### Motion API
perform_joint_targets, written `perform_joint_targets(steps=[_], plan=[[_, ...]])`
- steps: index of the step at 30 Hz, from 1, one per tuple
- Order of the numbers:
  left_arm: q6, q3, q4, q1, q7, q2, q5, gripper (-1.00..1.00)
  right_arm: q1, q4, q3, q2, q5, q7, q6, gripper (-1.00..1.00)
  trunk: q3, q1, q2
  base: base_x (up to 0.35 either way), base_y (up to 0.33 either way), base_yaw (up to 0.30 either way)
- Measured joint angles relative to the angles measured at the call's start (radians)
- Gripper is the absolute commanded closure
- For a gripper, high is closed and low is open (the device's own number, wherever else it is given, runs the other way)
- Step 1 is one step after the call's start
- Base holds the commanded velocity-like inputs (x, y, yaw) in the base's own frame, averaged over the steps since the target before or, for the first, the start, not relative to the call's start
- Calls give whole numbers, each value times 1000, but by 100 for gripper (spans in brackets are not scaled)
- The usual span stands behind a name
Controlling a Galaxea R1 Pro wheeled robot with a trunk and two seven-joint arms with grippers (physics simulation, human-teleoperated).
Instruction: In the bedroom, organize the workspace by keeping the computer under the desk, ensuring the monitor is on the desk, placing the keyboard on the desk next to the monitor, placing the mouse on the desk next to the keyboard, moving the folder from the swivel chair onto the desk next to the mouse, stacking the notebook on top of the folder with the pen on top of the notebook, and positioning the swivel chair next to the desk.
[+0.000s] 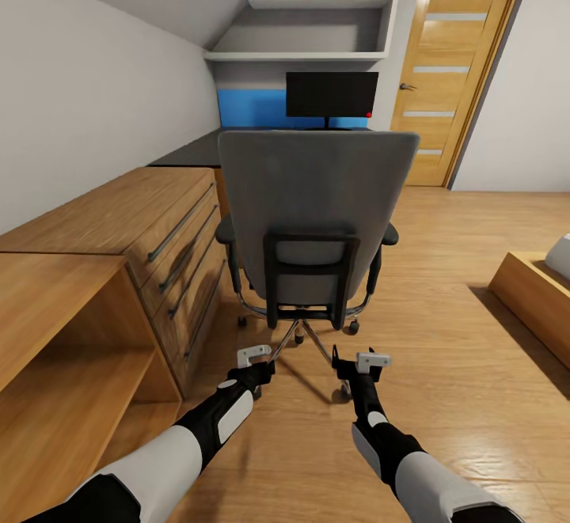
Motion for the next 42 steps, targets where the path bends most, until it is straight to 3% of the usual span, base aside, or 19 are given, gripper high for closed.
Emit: perform_joint_targets(steps=[42], plan=[[0,0,0,0,0,0,0,-100,21,-6,-1,-2,1,1,-10,-100,56,0,0,9,0,0]])
